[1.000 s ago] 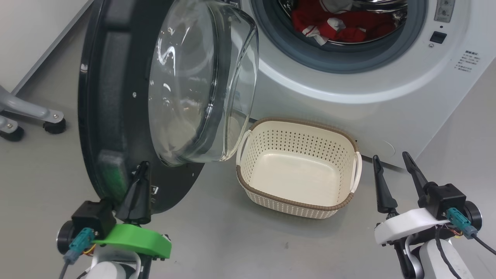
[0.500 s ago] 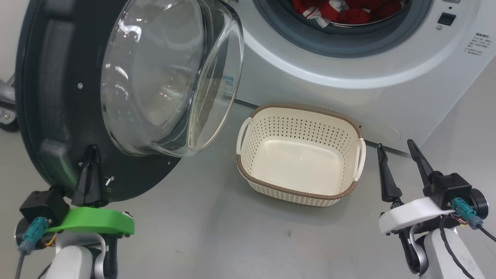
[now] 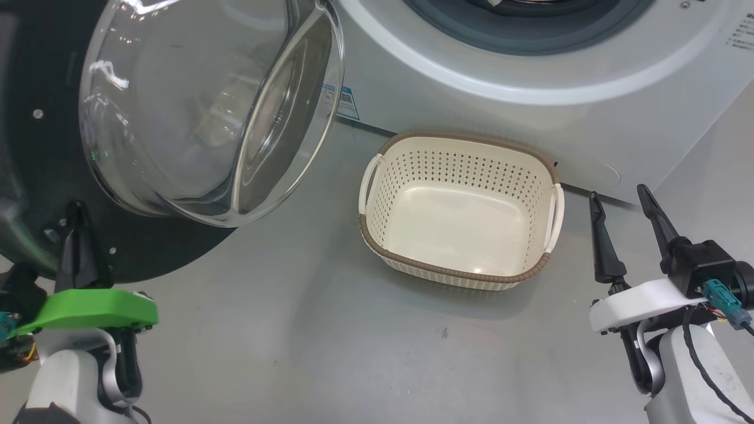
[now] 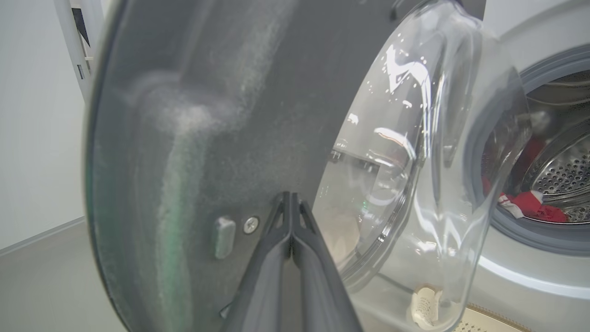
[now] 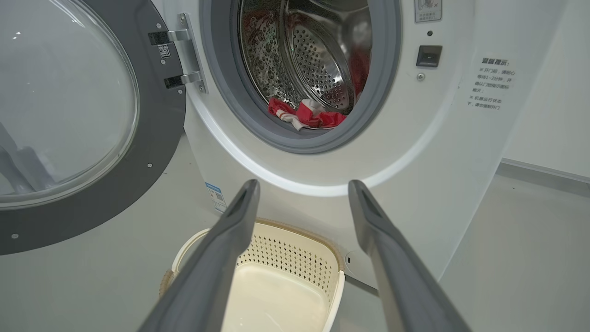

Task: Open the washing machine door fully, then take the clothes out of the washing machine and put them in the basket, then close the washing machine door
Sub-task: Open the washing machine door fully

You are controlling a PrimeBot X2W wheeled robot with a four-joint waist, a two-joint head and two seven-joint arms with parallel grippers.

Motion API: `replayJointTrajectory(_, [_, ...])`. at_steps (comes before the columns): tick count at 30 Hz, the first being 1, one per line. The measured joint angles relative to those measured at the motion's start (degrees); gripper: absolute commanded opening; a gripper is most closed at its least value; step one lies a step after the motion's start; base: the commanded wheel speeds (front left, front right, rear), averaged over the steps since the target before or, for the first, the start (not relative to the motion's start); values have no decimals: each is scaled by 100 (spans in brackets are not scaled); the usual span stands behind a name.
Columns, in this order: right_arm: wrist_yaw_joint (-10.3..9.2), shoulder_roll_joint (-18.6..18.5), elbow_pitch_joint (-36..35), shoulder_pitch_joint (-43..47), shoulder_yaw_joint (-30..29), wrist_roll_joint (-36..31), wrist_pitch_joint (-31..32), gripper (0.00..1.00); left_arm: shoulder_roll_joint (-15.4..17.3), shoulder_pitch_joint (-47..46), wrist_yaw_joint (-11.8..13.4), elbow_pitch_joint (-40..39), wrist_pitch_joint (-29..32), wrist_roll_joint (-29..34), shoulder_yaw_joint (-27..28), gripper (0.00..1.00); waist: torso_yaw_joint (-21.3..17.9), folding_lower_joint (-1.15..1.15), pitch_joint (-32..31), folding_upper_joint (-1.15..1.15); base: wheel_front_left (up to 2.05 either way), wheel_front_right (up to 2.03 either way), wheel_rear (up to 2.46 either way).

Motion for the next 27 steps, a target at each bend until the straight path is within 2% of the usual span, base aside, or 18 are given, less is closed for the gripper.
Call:
replayJointTrajectory(15, [15,-10,21,-110,-32,-85,-1,100,74,-426,9,587,-53,-85,509,0,-20,0,159,0,0,0,0])
replayJointTrajectory(27, [71,44,159,-121,31,-84,0,100,-2,-396,1,343,-67,324,493,0,-68,0,-11,0,0,0,0])
